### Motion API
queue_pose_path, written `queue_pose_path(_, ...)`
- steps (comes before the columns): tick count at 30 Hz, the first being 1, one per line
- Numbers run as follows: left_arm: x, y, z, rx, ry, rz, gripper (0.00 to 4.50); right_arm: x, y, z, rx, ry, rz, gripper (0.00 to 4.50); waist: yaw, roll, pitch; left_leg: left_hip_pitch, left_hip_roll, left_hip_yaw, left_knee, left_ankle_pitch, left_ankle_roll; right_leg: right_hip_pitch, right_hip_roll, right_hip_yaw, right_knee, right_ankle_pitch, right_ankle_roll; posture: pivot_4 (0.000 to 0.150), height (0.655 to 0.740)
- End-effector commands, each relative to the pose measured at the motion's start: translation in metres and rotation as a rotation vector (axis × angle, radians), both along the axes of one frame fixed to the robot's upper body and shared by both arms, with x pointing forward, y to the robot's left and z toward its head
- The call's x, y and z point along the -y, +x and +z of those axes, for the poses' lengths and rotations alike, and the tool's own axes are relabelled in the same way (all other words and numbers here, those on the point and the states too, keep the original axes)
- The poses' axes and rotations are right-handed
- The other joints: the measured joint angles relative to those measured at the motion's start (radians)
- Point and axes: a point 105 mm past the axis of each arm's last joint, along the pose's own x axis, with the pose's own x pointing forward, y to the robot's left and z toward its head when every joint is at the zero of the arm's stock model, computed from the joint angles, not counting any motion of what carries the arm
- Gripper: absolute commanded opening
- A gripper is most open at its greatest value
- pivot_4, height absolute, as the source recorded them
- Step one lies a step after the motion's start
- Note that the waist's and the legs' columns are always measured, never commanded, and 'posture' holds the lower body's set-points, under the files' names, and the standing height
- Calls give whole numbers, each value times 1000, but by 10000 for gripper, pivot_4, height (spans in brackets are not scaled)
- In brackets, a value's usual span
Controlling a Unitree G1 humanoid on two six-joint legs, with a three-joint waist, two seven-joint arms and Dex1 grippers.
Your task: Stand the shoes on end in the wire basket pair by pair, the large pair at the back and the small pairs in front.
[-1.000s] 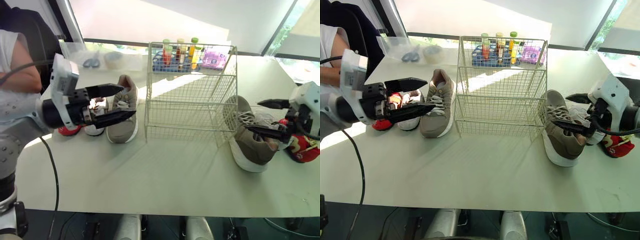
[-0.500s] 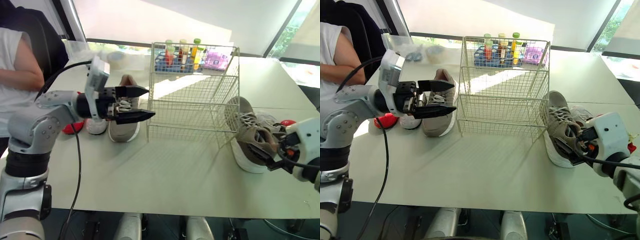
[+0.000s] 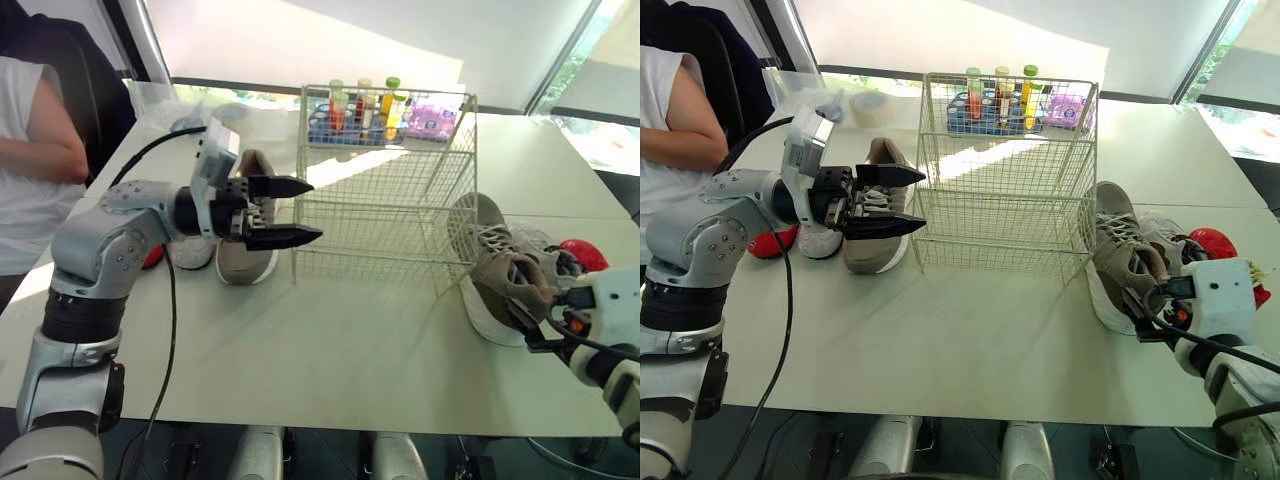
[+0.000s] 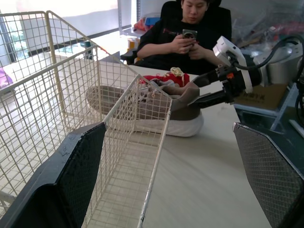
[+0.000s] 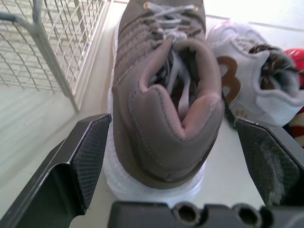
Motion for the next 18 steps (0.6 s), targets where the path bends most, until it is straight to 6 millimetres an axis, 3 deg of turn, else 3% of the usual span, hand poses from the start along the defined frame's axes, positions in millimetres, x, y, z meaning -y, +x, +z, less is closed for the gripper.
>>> queue_pose_path(1,-1,-10,14,56,-18,-26,43945,4,5,-2,31,41,-35,45000,0,0,0,0,0,0,0,0,0,0,0,0,0,0,0,1500,7400)
queue_pose_path(6,1,-12,17,70,-17,-26,43945,-2,17,-6,38,82,-19,45000,-1,0,0,0,0,0,0,0,0,0,1,0,0,0,0,1500,7400)
queue_pose_path(15,2,-11,17,79,-18,-18,45000,-4,20,-7,45,93,-27,6297,-2,-1,-1,0,5,-1,0,0,-1,0,5,0,0,1,-2,1500,7400)
queue_pose_path(16,3,-11,18,79,-20,-22,45000,-2,19,-4,55,85,-38,2975,-2,-1,-1,0,5,-1,0,0,-1,0,6,0,0,1,-2,1500,7400)
queue_pose_path(18,6,-9,18,81,-21,-31,45000,0,17,0,75,81,-54,1684,1,-1,-1,0,7,-1,0,0,-1,0,7,0,-1,1,-2,1500,7400)
